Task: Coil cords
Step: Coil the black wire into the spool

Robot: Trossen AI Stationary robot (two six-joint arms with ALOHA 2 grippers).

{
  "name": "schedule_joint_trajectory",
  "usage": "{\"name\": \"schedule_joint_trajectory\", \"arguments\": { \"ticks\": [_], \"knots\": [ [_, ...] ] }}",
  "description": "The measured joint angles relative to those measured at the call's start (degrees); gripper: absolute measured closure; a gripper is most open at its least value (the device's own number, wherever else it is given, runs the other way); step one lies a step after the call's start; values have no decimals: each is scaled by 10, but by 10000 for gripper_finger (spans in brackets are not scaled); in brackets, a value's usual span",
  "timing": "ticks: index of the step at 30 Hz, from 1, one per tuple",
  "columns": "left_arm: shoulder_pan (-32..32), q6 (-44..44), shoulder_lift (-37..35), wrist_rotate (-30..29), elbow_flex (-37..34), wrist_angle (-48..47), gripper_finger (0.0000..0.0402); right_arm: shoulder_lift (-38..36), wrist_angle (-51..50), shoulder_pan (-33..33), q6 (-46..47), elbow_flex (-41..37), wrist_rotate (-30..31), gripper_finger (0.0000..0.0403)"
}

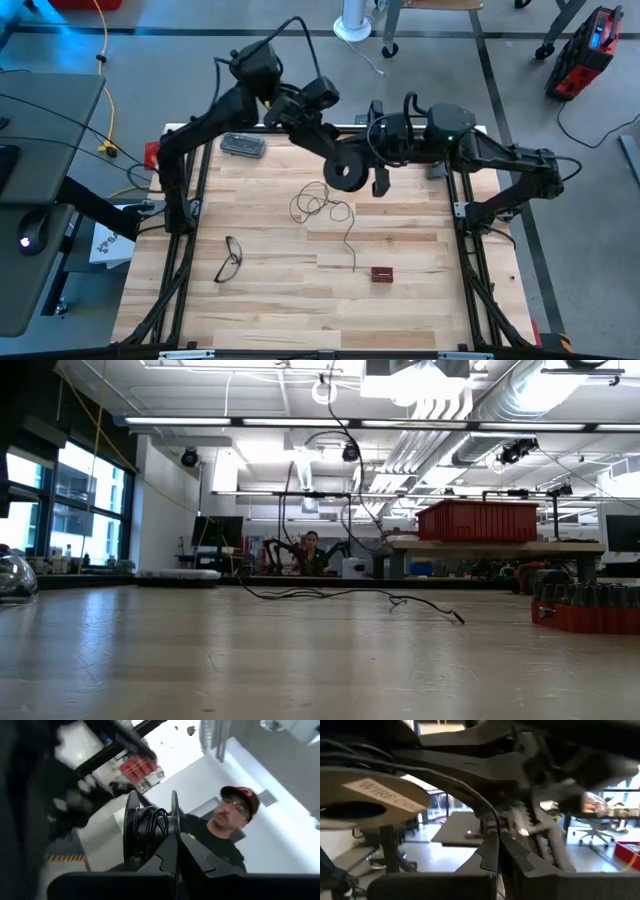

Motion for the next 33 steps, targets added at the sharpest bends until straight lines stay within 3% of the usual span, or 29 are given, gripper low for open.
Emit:
{"name": "schedule_joint_trajectory", "arguments": {
  "ticks": [4, 12, 20, 33],
  "knots": [
    [8, -41, 15, 7, 0, 66, 402, 12, 33, 14, 12, 0, -13, 403],
    [25, -43, 25, 22, 0, 125, 402, 22, 54, 31, 26, 0, 2, 403],
    [37, -127, 23, 16, 0, 327, 401, 24, 119, 29, 52, 0, 0, 403],
    [34, -86, 24, -10, 0, 410, 402, 86, 273, 29, 126, 0, -19, 403]
  ]
}}
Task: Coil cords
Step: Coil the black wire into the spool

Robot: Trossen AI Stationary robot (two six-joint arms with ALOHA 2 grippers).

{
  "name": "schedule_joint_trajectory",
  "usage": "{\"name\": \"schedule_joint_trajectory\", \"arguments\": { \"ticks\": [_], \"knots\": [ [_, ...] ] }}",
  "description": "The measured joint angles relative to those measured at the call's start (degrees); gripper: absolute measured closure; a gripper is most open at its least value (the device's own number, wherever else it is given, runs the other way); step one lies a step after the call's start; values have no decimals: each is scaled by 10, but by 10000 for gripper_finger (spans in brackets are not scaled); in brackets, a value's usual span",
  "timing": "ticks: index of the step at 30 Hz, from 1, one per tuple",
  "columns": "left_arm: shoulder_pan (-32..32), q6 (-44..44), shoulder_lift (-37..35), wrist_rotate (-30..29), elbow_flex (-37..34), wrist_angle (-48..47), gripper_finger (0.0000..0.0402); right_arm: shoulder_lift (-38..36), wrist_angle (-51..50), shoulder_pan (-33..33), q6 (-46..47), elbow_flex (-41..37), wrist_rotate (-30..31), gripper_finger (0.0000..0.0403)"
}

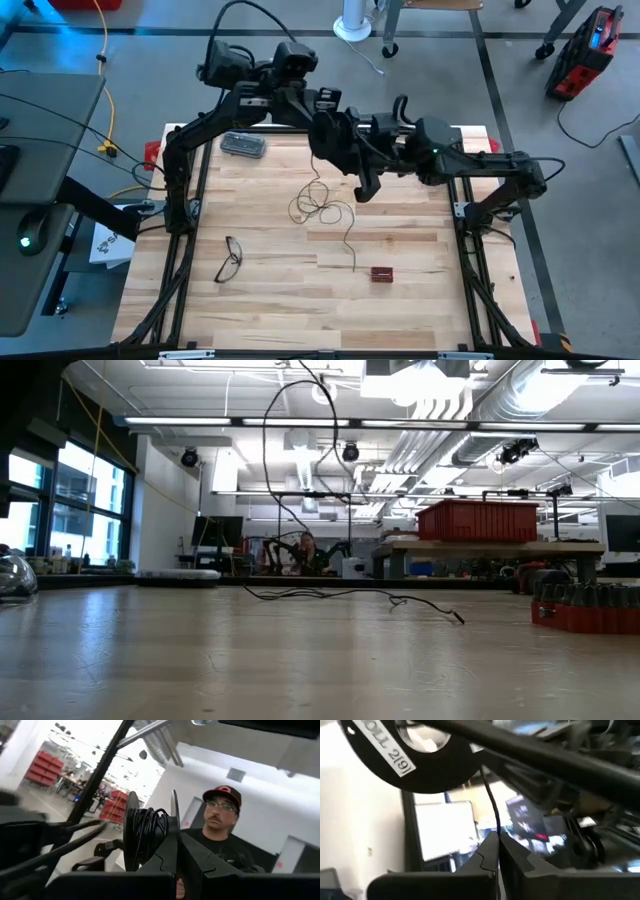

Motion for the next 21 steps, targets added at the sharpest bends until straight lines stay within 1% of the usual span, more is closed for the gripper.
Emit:
{"name": "schedule_joint_trajectory", "arguments": {
  "ticks": [2, 5, 12, 17, 21],
  "knots": [
    [-2, 0, 0, -1, 0, 23, 402, 9, 30, 0, 8, 0, -13, 403],
    [2, 16, -1, 0, 0, 33, 401, 17, 49, 0, 31, 0, -31, 403],
    [30, 81, -3, -12, 0, 38, 402, 18, 54, 0, 43, 0, -29, 403],
    [47, 128, -3, -17, 0, 37, 401, 18, 63, 0, 77, 0, -35, 403],
    [71, 130, -10, 0, 0, 36, 402, 16, 63, -1, 78, 0, -33, 403]
  ]
}}
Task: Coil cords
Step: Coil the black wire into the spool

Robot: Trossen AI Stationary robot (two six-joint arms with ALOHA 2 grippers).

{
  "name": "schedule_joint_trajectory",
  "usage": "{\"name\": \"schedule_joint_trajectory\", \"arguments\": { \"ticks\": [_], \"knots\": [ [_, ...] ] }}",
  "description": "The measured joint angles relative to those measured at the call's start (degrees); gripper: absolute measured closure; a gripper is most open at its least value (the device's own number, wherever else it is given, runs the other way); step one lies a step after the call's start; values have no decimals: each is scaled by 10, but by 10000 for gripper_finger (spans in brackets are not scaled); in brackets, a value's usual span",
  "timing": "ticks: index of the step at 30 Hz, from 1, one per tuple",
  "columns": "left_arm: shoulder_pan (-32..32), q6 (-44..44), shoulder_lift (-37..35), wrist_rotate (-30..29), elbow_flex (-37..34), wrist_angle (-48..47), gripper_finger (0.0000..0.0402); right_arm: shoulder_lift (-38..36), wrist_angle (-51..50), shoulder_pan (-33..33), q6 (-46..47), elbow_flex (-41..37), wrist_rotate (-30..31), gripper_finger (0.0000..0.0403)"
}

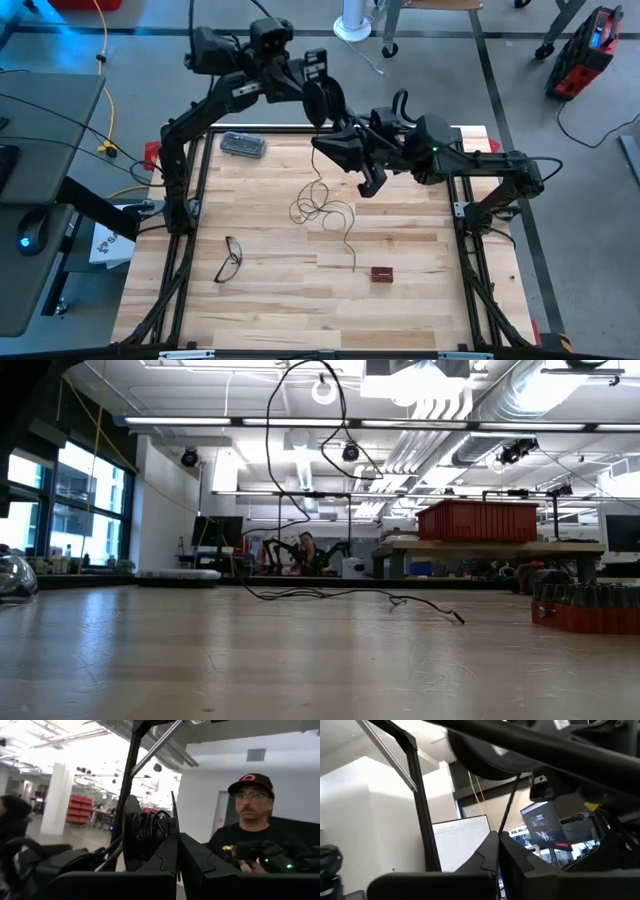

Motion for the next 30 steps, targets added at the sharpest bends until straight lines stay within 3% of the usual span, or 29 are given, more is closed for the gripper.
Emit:
{"name": "schedule_joint_trajectory", "arguments": {
  "ticks": [9, 17, 24, 27, 30],
  "knots": [
    [54, -50, -40, 18, 1, -9, 402, -3, -22, 1, 0, -1, -19, 402],
    [76, -36, -77, 58, 1, -119, 401, -4, -79, -13, 15, -1, -27, 397],
    [88, -5, -115, 59, 1, -188, 402, -28, -183, -25, -76, -1, 21, 314],
    [81, 68, -135, 42, 1, -260, 402, -33, -260, -25, -125, 28, 75, 265],
    [69, 198, -154, 2, 1, -385, 401, -32, -344, -21, -176, 69, 130, 223]
  ]
}}
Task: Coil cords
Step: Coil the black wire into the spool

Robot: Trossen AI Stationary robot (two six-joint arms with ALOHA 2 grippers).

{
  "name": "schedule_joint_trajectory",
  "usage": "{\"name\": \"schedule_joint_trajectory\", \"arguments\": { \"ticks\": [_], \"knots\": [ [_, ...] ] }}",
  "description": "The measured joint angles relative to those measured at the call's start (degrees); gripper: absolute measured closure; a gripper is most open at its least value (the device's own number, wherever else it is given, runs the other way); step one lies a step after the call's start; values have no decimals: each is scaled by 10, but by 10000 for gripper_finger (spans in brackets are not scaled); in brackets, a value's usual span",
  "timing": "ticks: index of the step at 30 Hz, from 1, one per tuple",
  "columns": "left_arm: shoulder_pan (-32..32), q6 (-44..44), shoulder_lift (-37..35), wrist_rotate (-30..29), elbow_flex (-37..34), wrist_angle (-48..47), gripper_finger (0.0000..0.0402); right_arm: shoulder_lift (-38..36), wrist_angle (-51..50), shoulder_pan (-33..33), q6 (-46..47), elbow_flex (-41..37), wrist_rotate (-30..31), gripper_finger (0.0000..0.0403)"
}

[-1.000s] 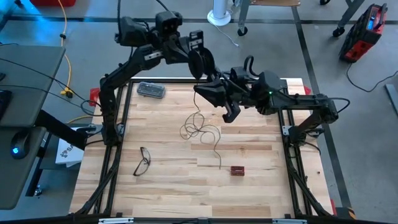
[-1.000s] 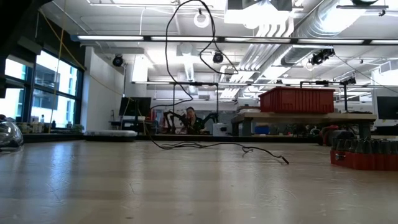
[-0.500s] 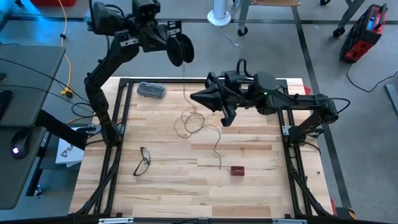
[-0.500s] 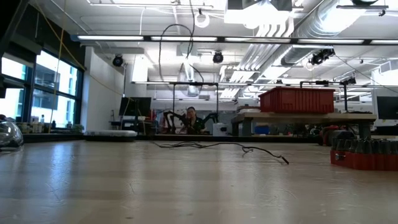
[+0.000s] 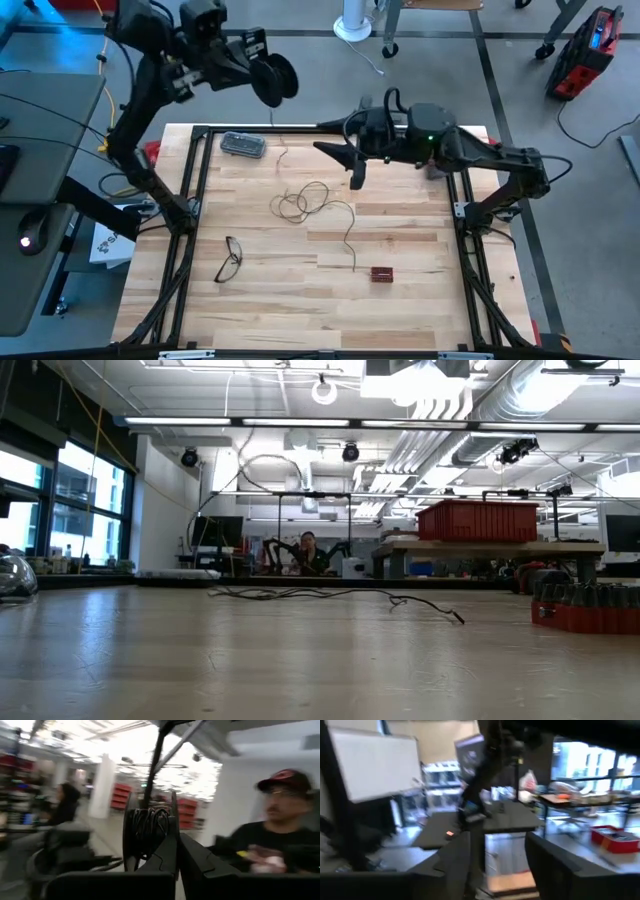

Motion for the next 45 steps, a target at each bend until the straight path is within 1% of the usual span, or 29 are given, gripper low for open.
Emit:
{"name": "schedule_joint_trajectory", "arguments": {
  "ticks": [2, 4, 6, 7, 9, 11, 15, 18, 20, 23, 25, 28, 31, 35, 38, 41, 45],
  "knots": [
    [-9, 101, -15, -45, 0, -104, 401, 1, -39, 1, -31, 24, 18, 206],
    [-20, 195, -29, -98, 0, -209, 401, 1, -73, 1, -41, 39, 30, 197],
    [-35, 258, -39, -152, 0, -286, 401, 1, -94, 1, -41, 47, 31, 196],
    [-44, 279, -42, -175, 0, -306, 401, 2, -101, 1, -38, 48, 30, 195],
    [-66, 300, -44, -213, 0, -320, 401, 2, -113, -1, -47, 48, 30, 195],
    [-89, 303, -44, -248, 0, -319, 401, 5, -122, -1, -74, 45, 31, 195],
    [-130, 311, -40, -320, 0, -321, 402, 8, -118, -8, -101, 15, 24, 195],
    [-158, 307, -35, -378, -1, -314, 401, 8, -81, -12, -103, -14, 24, 195],
    [-174, 288, -29, -418, -1, -276, 401, 8, -49, -16, -95, -29, 22, 195],
    [-195, 286, -24, -427, -1, -227, 401, 12, -10, -17, -77, -42, 6, 195],
    [-201, 286, -21, -432, -1, -208, 401, 13, -7, -17, -67, -43, -3, 195],
    [-202, 277, -20, -445, -1, -199, 401, 14, -5, -14, -66, -43, -8, 195],
    [-204, 282, -21, -466, -1, -199, 401, 17, -6, -14, -61, -43, -28, 195],
    [-205, 283, -19, -480, -1, -200, 401, 23, -4, -14, -56, -43, -46, 195],
    [-205, 275, -18, -489, -1, -202, 401, 23, 13, -14, -56, -44, -45, 195],
    [-208, 264, -17, -489, -1, -196, 401, 22, 19, -16, -67, -43, -12, 195],
    [-211, 261, -17, -488, -1, -189, 401, 23, 28, -18, -67, -43, -16, 195]
  ]
}}
